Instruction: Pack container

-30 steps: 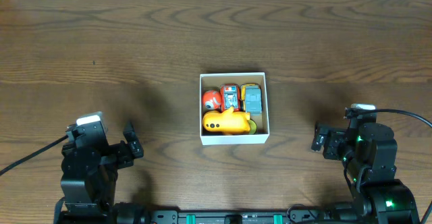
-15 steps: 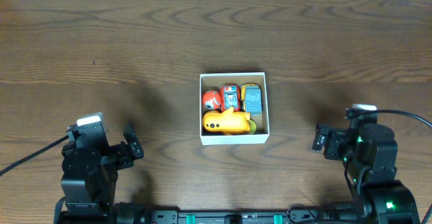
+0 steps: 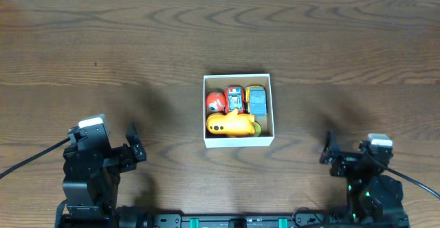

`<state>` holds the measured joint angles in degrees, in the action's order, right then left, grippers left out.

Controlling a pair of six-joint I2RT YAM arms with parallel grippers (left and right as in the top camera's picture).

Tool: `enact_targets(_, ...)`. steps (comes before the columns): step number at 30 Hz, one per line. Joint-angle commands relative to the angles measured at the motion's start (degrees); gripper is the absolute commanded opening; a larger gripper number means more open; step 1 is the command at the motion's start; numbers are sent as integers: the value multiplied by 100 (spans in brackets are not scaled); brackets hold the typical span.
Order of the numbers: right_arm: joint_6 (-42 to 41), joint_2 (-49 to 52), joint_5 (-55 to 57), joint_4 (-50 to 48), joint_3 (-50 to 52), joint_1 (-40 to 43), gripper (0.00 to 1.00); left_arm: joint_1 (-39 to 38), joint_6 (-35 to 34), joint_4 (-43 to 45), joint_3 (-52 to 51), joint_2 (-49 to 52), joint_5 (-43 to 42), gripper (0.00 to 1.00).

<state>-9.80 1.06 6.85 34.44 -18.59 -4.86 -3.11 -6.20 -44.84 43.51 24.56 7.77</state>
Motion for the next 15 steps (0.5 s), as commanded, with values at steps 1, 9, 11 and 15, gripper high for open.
enact_targets(1, 245, -7, -131, -979, 509, -48, 99, -22, -11, 7, -50, 0, 63, 98)
enact_targets(9, 796, -11, -435, -3215, 1803, -46, 99, -24, -11, 7, -50, 0, 63, 98)
enact_targets(11, 994, -20, -623, -2986, 1827, -46, 99, -24, -11, 4, -48, 0, 63, 98)
enact_targets(15, 1067, -20, -682, -3021, 1829, -44, 99, -22, -11, 4, -50, 0, 63, 98)
